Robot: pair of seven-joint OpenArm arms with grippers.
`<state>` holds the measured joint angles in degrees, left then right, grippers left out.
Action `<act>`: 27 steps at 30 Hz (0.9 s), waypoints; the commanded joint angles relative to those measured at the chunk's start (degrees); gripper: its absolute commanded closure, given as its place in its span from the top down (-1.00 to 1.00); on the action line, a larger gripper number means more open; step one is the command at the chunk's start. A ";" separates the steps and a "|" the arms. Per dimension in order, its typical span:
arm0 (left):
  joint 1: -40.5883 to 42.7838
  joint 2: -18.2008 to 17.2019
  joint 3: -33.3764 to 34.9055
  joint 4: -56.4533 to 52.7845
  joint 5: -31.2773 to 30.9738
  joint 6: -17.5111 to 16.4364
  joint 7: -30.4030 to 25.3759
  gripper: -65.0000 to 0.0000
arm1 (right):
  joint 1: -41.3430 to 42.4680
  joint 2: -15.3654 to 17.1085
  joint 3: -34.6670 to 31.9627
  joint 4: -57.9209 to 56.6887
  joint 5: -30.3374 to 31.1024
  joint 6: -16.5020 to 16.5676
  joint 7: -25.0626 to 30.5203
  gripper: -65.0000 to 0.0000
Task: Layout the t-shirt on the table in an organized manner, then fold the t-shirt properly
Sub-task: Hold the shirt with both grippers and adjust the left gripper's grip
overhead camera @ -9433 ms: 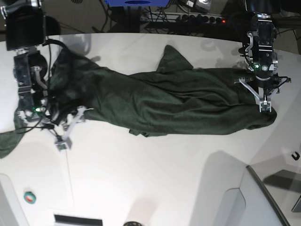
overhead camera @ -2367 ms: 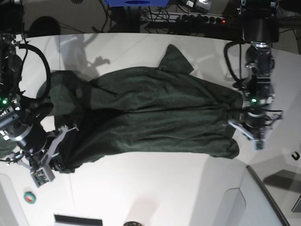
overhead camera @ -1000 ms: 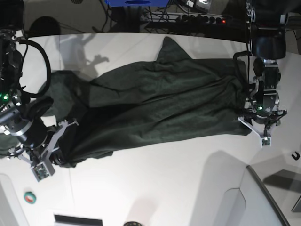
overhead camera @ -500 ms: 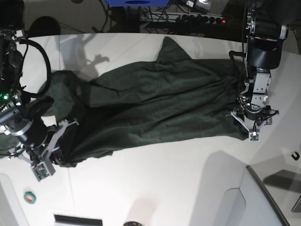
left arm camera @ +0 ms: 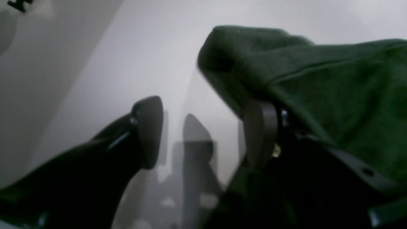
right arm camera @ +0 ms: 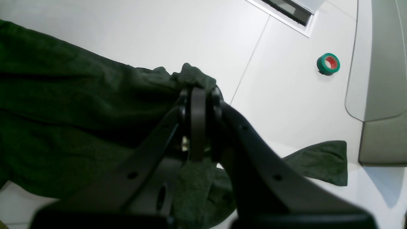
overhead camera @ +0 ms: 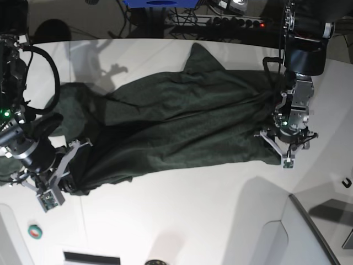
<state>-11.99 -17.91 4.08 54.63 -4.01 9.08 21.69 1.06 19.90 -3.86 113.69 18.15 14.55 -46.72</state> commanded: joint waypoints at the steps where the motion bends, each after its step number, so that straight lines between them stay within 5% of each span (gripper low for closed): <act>1: -0.63 -0.86 -0.43 3.26 0.45 0.63 -0.02 0.19 | 1.01 0.89 0.30 0.73 0.35 -0.17 1.22 -1.00; 7: 2.80 -1.30 -5.18 16.27 0.54 0.63 5.43 0.19 | 1.01 0.80 0.21 0.73 0.35 -0.17 1.22 -1.00; 12: -2.39 -1.12 -5.00 8.18 0.54 0.63 5.52 0.19 | 1.09 0.80 0.12 0.73 0.35 -0.17 1.31 -1.00; 18: -9.59 1.34 -4.12 -8.08 0.63 0.54 -3.54 0.19 | 1.09 0.71 0.12 0.73 0.35 -0.17 1.31 -1.00; 27: -13.55 3.71 7.04 -23.64 0.01 0.54 -11.36 0.07 | 1.01 0.63 0.12 0.73 0.35 -0.17 1.31 -1.00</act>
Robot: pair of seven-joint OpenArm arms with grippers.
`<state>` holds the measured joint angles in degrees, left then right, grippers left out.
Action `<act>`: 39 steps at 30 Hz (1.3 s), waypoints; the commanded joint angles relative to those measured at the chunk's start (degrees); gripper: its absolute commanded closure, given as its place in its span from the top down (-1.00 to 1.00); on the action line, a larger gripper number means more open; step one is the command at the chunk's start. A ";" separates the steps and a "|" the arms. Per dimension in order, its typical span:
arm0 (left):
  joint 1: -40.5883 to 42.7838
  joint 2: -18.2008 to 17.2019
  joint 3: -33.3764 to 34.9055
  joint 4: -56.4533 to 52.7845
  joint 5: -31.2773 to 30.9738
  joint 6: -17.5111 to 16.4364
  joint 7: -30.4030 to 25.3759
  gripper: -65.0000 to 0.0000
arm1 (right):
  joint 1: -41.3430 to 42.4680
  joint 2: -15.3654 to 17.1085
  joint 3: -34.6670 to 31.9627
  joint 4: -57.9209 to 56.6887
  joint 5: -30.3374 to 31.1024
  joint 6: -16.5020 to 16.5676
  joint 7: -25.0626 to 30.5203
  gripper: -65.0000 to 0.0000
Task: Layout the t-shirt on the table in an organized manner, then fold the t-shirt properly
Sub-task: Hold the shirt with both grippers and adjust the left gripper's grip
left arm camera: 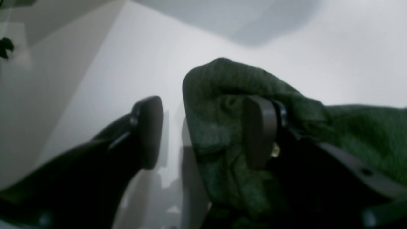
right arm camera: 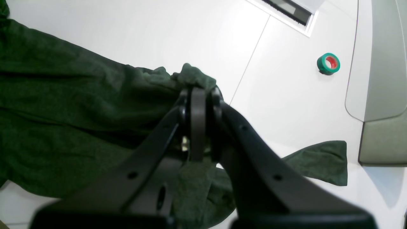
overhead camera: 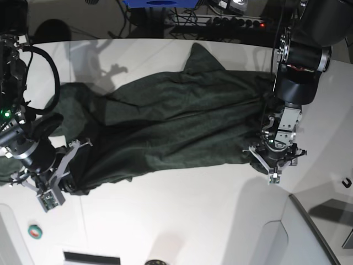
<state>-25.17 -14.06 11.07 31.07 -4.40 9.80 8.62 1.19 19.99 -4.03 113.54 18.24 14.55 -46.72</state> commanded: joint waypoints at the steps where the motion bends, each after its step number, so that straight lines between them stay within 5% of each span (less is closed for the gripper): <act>1: -0.46 -0.13 0.05 -0.78 0.58 -0.18 1.71 -0.10 | 0.87 0.54 0.30 0.88 0.27 -0.17 1.31 -1.00; 4: -0.11 -0.31 -0.04 -1.14 0.40 -0.18 1.62 -1.00 | 0.87 0.54 0.30 0.88 0.27 -0.17 1.31 -1.00; 13: 0.95 -3.39 -0.21 1.50 0.32 -0.18 3.73 -1.00 | 0.87 0.54 0.30 0.88 0.27 -0.17 1.31 -1.00; 20: 8.07 -6.90 -0.74 25.68 0.23 0.00 16.30 -1.00 | 0.87 0.54 0.30 0.79 0.27 -0.17 1.31 -1.00; 26: 12.29 -6.73 -9.62 40.71 0.93 0.00 23.25 -1.00 | 0.87 0.45 0.30 0.79 0.27 -0.17 1.31 -1.00; 33: 11.85 -5.23 -10.41 33.50 0.40 0.00 22.89 -1.00 | 0.87 0.36 0.30 0.79 0.27 -0.17 1.22 -1.00; 37: 12.03 -4.79 -10.41 32.45 0.32 -0.09 22.72 0.23 | 0.17 0.36 0.30 0.79 0.27 -0.17 1.31 -1.00; 39: 12.03 -4.79 -9.97 32.27 0.32 -0.09 21.49 0.64 | 0.08 0.36 0.30 0.79 0.27 -0.17 1.31 -1.00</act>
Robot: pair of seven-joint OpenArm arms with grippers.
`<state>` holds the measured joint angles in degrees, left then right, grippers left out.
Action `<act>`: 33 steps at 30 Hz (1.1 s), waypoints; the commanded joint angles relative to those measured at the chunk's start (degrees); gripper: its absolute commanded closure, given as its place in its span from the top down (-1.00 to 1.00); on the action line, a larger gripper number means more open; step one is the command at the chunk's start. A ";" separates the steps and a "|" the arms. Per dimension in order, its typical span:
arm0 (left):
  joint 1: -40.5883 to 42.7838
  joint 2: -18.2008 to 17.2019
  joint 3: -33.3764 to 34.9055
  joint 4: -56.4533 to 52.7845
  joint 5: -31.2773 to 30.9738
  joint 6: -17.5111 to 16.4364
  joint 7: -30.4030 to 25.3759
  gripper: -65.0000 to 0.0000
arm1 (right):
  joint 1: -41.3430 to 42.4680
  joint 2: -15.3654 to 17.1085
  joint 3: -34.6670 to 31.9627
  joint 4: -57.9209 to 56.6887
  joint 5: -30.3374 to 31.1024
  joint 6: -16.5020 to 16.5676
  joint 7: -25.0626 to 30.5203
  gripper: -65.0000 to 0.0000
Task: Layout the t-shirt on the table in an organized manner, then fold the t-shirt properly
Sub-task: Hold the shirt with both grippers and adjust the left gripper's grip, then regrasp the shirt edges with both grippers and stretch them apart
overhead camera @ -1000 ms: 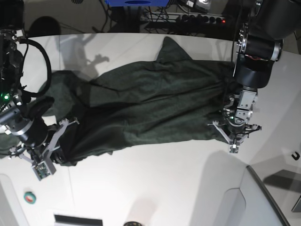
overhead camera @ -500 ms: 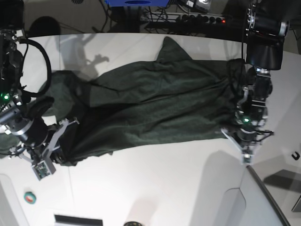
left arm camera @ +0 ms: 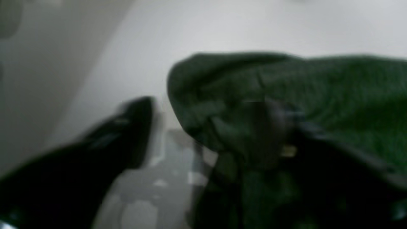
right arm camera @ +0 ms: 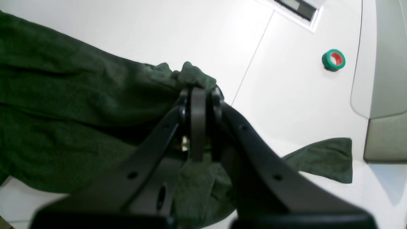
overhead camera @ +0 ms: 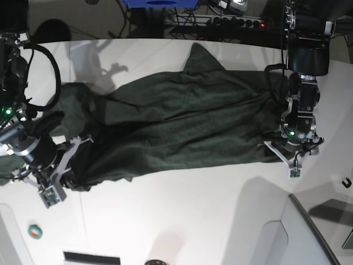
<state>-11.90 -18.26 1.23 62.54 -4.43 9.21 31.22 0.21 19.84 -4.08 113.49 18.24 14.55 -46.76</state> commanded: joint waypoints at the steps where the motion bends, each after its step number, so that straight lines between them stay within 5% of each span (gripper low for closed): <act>1: -1.07 -0.60 -0.05 0.45 0.34 0.50 -2.52 0.71 | 0.98 0.43 0.34 0.84 0.27 -0.17 1.36 -1.00; 8: -3.97 0.64 0.04 -14.24 0.34 0.41 -11.31 0.30 | 0.28 -0.19 0.34 0.93 0.27 -0.17 1.36 -1.00; 13: -4.67 1.16 0.04 -22.06 0.43 0.41 -16.76 0.19 | 0.28 -0.19 0.34 0.93 0.27 -0.17 1.36 -1.00; 15: -4.67 1.16 0.04 -22.32 0.69 0.41 -16.76 -0.13 | 0.28 -0.19 0.34 0.93 0.27 -0.17 1.36 -1.00; 17: -4.58 0.90 -0.05 -22.24 0.51 0.41 -16.76 -0.88 | 0.19 -0.19 0.34 0.93 0.27 -0.17 1.36 -1.00; 18: -4.58 0.81 -0.40 -22.24 0.43 0.41 -16.76 -1.00 | 0.19 -0.19 0.34 0.93 0.27 -0.17 1.36 -1.00; 25: -5.29 -3.06 0.04 -15.64 1.04 0.41 -16.23 -1.00 | 0.19 0.16 0.34 0.75 0.18 -0.17 1.27 -1.00; 33: -2.21 -7.36 -0.58 4.05 0.43 0.41 -4.89 -1.00 | 0.10 -0.19 0.34 -3.29 0.09 -0.17 1.44 -1.00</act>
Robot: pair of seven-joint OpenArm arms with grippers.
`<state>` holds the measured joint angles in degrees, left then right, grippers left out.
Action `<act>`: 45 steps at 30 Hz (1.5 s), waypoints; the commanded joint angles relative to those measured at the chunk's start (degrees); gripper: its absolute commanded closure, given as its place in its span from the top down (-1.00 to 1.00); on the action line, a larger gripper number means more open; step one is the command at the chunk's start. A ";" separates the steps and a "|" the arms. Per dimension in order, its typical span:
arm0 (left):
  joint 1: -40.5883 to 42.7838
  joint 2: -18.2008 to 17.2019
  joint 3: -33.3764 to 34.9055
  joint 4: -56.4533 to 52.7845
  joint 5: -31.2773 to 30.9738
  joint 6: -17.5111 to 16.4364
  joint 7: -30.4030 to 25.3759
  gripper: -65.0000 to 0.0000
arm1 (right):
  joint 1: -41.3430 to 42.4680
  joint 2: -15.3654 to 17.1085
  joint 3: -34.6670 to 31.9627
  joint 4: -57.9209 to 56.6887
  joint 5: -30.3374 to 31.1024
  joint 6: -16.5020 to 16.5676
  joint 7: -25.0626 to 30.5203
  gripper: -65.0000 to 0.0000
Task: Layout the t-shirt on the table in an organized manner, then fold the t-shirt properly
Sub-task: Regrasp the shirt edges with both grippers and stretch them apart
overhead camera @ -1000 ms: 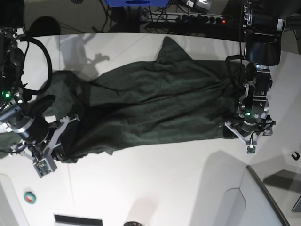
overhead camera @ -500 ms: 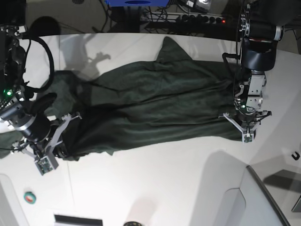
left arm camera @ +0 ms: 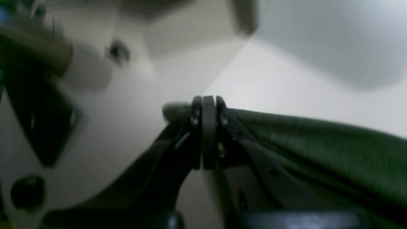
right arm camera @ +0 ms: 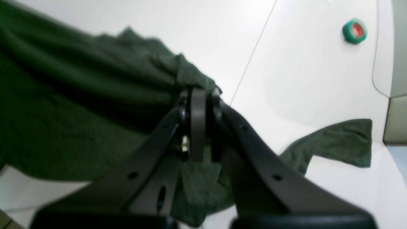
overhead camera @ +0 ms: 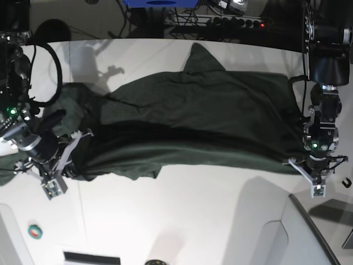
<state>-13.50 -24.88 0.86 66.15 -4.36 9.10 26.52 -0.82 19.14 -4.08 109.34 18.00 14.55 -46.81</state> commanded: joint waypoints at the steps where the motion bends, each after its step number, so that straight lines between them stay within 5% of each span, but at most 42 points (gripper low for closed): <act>1: 0.18 -0.83 -0.20 2.29 0.71 0.52 -0.11 -1.00 | 1.13 0.42 0.34 0.86 0.33 -0.17 1.49 -1.00; 9: 0.97 -0.65 -9.17 12.40 0.89 0.52 4.38 -1.00 | 1.30 1.22 0.87 0.95 0.15 -0.17 1.49 -1.00; 14: 1.50 -0.92 -13.83 19.08 0.89 0.52 4.55 -1.00 | -0.28 4.47 0.87 1.03 0.15 -0.17 1.58 -1.00; 24: 9.50 -0.39 -16.29 16.97 0.45 0.52 4.03 -1.00 | -3.53 1.66 0.96 -4.59 0.15 -0.35 1.66 -1.00; 31: 6.86 0.66 -14.09 2.99 0.89 0.52 -8.37 -1.00 | -5.55 0.51 0.34 -10.04 0.33 -0.26 8.17 -1.00; 35: 1.41 0.66 -9.08 -6.68 0.54 0.52 -9.69 0.14 | -5.64 0.51 0.34 -10.04 0.42 -0.26 8.17 -1.00; 37: -2.28 0.84 -6.62 -11.86 0.36 0.52 -9.69 0.54 | -5.64 0.51 0.34 -9.87 0.42 -0.26 8.17 -1.00; 45: -15.47 5.41 0.85 -33.14 0.89 0.52 -13.73 0.66 | -5.64 0.51 0.34 -9.78 0.42 -0.17 8.17 -1.00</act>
<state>-27.97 -18.39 1.98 31.92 -3.60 8.99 13.21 -7.27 19.07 -4.08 98.52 18.09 14.52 -39.94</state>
